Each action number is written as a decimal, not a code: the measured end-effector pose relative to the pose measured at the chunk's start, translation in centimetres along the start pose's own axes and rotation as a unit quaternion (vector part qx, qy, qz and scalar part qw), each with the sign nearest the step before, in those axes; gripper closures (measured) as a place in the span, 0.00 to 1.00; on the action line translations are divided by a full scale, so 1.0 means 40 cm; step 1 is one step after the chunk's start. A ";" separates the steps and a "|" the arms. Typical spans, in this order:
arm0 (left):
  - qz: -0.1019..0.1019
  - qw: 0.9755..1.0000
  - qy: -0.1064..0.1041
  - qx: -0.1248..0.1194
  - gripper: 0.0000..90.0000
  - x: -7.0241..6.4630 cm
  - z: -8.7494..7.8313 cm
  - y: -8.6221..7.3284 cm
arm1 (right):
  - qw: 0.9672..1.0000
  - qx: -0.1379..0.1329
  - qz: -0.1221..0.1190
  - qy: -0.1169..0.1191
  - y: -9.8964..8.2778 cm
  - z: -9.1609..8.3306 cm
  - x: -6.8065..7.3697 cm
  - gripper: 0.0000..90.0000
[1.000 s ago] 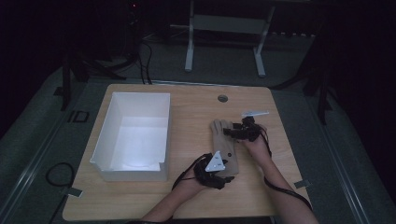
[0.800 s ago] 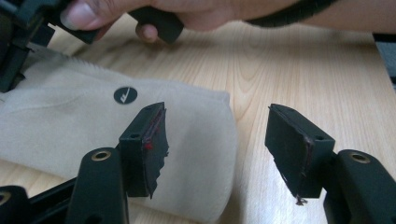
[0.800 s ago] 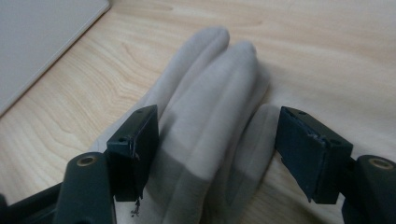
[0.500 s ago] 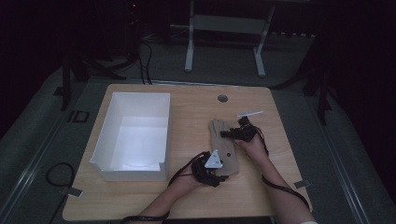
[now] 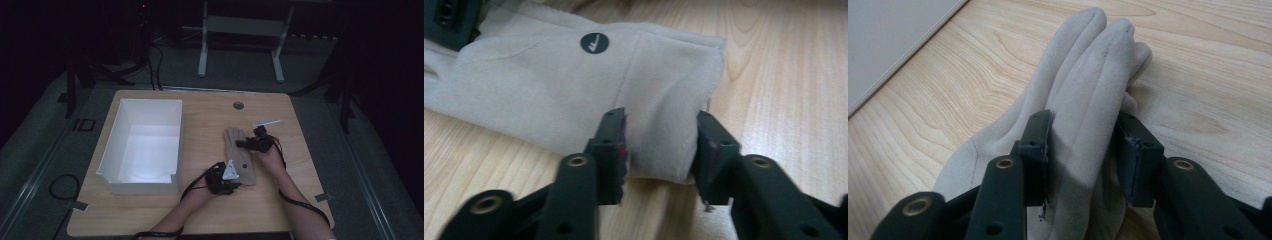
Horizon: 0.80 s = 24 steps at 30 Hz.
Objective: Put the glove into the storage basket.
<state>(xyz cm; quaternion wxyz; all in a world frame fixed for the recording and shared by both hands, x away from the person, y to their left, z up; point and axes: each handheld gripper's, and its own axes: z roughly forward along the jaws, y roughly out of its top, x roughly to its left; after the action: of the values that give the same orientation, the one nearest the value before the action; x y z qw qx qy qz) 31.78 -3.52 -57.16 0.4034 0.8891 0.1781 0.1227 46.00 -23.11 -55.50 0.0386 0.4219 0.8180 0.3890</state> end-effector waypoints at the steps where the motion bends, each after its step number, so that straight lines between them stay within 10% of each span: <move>1: -0.017 1.000 -0.006 -0.002 0.82 0.009 0.000 0.000 | 1.000 0.000 0.001 0.000 0.000 0.000 0.000 0.70; 8: -0.117 0.990 -0.076 -0.015 0.90 0.065 0.002 -0.008 | 1.000 -0.007 0.010 0.006 0.000 -0.008 -0.001 0.78; 24: -0.091 0.993 -0.075 -0.002 0.91 0.060 -0.028 0.010 | 1.000 -0.007 -0.003 0.009 0.032 -0.038 0.025 0.91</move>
<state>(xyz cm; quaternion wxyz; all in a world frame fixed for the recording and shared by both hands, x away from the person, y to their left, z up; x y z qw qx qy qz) 33.63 -1.99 -55.96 0.4266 0.8751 0.2276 0.0192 45.60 -22.87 -53.34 0.0358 0.4153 0.8169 0.3986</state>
